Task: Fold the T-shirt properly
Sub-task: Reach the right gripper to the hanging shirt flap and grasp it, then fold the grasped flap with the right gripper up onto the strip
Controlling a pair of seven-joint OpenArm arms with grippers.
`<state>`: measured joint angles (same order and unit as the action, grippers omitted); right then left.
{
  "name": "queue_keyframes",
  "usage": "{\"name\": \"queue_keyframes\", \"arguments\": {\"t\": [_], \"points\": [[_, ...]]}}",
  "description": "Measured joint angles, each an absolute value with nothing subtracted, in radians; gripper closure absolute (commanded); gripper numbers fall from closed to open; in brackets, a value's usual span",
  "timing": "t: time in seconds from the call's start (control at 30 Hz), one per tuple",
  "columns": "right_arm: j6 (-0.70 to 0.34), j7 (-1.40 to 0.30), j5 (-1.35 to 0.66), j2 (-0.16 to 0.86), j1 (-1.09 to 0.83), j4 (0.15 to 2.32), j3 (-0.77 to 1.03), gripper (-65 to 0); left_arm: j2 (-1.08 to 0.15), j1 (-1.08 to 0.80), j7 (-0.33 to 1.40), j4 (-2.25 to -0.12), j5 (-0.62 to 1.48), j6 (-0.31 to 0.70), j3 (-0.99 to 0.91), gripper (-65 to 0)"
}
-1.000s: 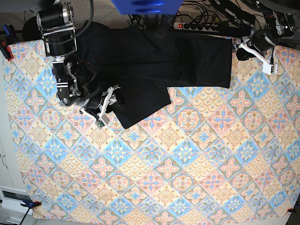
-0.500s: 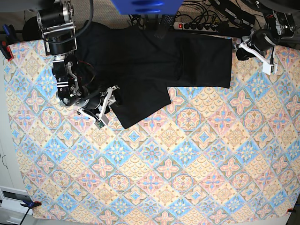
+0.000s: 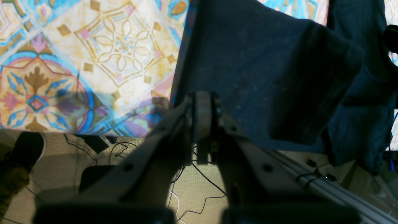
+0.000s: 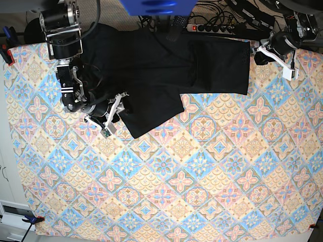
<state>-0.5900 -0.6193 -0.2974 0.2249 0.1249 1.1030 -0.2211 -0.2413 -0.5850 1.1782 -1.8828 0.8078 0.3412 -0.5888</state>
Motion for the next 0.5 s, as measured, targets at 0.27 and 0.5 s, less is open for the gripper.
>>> {"name": "queue_keyframes", "arguments": {"t": [0.27, 0.5], "points": [[-0.604, -0.545, -0.204, 0.224, 0.136, 1.047, -0.240, -25.5, -0.241, -0.585, 1.178, -1.883, 0.808, 0.341, -0.589, -0.7], [-0.563, -0.506, -0.180, 0.213, 0.149, 1.052, -0.380, -16.8, -0.241, -0.585, 1.178, -1.883, 0.808, 0.341, -0.588, -0.7]]}}
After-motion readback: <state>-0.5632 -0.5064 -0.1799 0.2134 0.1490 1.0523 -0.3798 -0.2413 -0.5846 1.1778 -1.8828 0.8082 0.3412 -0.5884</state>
